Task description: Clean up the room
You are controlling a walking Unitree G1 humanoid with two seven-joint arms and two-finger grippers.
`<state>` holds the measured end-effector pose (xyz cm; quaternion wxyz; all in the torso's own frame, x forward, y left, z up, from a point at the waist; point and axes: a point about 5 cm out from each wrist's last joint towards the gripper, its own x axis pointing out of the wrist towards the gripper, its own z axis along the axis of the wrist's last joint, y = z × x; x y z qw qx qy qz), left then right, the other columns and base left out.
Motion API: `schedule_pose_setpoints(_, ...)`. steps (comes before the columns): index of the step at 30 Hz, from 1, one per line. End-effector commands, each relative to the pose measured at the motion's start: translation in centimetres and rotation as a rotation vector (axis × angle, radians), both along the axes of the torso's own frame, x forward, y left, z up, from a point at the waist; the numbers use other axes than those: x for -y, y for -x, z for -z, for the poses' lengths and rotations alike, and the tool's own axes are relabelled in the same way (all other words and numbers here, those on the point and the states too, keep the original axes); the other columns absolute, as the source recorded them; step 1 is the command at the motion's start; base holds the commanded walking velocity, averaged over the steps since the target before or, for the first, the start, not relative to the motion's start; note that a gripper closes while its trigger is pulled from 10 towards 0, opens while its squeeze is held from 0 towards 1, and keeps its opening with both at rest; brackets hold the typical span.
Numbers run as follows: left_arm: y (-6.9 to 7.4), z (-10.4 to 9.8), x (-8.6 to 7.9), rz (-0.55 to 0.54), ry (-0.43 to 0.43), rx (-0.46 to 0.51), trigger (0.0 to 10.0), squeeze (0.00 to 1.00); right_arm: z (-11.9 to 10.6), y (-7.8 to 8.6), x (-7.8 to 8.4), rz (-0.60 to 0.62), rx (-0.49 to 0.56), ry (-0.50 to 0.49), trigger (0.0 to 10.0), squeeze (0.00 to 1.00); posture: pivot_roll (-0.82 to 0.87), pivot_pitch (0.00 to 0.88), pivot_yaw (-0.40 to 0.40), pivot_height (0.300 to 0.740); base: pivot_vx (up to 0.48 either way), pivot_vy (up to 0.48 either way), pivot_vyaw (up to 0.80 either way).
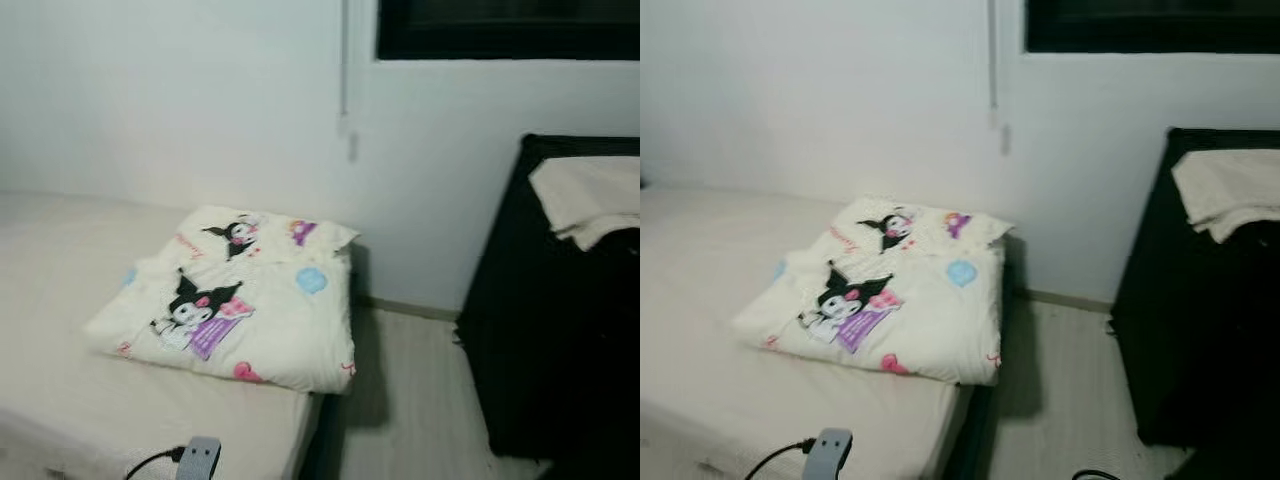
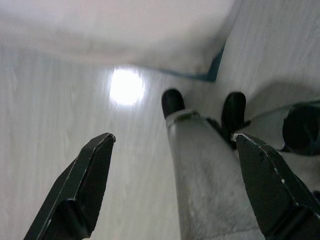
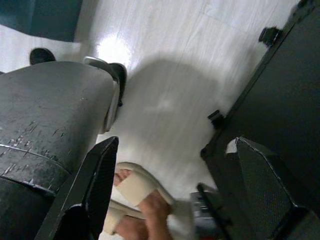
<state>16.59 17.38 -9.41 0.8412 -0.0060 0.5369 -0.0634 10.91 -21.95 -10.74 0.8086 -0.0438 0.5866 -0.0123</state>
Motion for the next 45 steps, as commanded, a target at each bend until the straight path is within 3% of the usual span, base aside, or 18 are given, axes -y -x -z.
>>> schedule_pose_setpoints(1, 0.5, 0.2, -0.5, 0.001, -0.015, -0.02, 10.0, 0.0, 0.6, 0.4, -3.1, -0.06, -0.023, -0.088, 10.0, 0.0, -0.07, 0.0, 0.051, 0.731, 0.0, 0.0, 0.8)
schedule_pose_setpoints(20, 0.7, 0.3, 0.0, 0.009, 0.012, -0.03, 10.0, 0.0, 0.7, 0.5, -3.6, -0.123, -0.031, -0.077, 10.0, 0.0, -0.08, 0.0, 0.046, 0.731, 0.0, 0.0, 0.8)
schedule_pose_setpoints(23, 0.7, 0.3, 0.3, 0.02, 0.022, -0.034, 10.0, 0.0, 0.6, 0.4, -3.0, -0.093, -0.039, -0.032, 10.0, 0.0, -0.09, 0.0, 0.044, 0.731, 0.0, -0.469, 0.0)
schedule_pose_setpoints(38, 1.0, 0.4, 0.4, 0.014, 0.032, -0.044, 10.0, 0.0, 0.2, -1.4, -3.5, -0.106, -0.019, -0.046, 10.0, 0.0, -0.08, 0.0, 0.039, 0.731, 0.0, -0.469, 0.0)
schedule_pose_setpoints(45, 1.1, 0.5, 0.3, 0.01, 0.033, -0.048, 10.0, 0.0, -0.4, -2.3, -1.8, -0.155, 0.004, -0.032, 10.0, 0.0, -0.08, 0.0, 0.035, 0.731, 0.0, -0.469, 0.55)
